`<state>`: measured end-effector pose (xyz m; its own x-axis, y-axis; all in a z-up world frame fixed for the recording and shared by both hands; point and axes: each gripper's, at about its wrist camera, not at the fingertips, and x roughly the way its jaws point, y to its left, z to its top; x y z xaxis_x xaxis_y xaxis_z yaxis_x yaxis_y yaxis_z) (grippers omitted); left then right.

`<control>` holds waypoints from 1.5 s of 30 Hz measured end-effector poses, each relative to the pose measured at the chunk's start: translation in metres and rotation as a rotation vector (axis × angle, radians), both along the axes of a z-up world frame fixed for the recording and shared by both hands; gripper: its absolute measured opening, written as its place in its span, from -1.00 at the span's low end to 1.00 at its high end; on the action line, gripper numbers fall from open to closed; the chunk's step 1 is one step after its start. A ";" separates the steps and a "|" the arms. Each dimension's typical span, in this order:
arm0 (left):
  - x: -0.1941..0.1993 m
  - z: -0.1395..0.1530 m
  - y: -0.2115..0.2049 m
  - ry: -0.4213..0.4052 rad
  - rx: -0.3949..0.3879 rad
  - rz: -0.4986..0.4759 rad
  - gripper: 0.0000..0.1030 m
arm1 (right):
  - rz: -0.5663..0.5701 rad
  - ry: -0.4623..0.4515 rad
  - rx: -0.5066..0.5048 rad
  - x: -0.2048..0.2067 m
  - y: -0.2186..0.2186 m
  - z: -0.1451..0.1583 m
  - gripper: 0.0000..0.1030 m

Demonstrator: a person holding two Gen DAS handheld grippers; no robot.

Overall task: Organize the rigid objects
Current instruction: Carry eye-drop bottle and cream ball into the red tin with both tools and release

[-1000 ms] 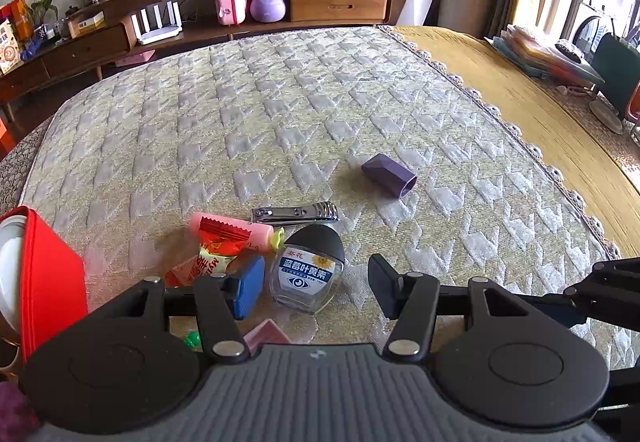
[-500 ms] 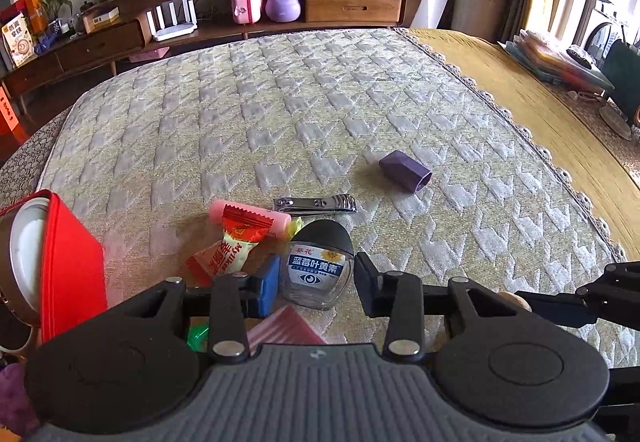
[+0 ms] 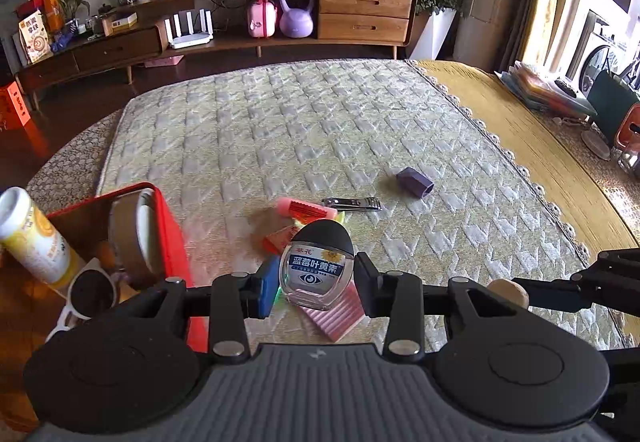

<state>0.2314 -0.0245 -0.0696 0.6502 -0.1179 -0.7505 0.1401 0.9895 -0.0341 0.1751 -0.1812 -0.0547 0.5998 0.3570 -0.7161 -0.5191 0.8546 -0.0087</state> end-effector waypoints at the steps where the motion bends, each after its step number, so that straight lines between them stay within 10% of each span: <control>1: -0.003 0.004 0.006 -0.003 -0.004 0.006 -0.25 | 0.003 -0.005 0.000 -0.003 0.004 0.005 -0.47; 19: -0.069 0.069 0.127 -0.084 -0.007 0.095 -0.25 | 0.109 -0.061 0.022 -0.029 0.103 0.060 -0.47; 45: -0.021 -0.011 0.192 0.048 0.086 0.228 -0.25 | 0.137 0.019 -0.094 0.022 0.212 -0.006 -0.47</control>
